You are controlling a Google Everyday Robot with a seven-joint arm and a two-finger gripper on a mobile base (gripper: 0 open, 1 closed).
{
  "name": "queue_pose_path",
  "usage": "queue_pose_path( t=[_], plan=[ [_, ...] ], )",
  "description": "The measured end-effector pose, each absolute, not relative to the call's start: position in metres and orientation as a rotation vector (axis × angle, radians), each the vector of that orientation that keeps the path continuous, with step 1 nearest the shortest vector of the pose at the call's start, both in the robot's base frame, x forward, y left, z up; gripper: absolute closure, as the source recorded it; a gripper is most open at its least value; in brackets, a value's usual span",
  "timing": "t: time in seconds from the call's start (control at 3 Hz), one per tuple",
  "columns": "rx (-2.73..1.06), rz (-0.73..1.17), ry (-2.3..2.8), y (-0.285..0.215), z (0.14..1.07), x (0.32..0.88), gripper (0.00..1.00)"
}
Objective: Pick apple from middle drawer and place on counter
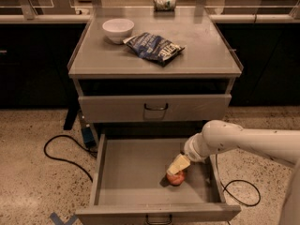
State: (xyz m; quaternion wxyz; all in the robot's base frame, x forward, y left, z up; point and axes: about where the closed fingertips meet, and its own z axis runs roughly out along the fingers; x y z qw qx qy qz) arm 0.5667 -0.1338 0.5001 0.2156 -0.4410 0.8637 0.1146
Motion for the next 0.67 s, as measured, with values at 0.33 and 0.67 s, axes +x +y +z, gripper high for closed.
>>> queue_pose_path(
  t=[0.33, 0.67],
  plan=[
    [-1.216, 0.41, 2.459, -0.121, 0.445, 0.556, 0.0],
    [-1.217, 0.443, 2.483, -0.118, 0.425, 0.548, 0.0]
  ],
)
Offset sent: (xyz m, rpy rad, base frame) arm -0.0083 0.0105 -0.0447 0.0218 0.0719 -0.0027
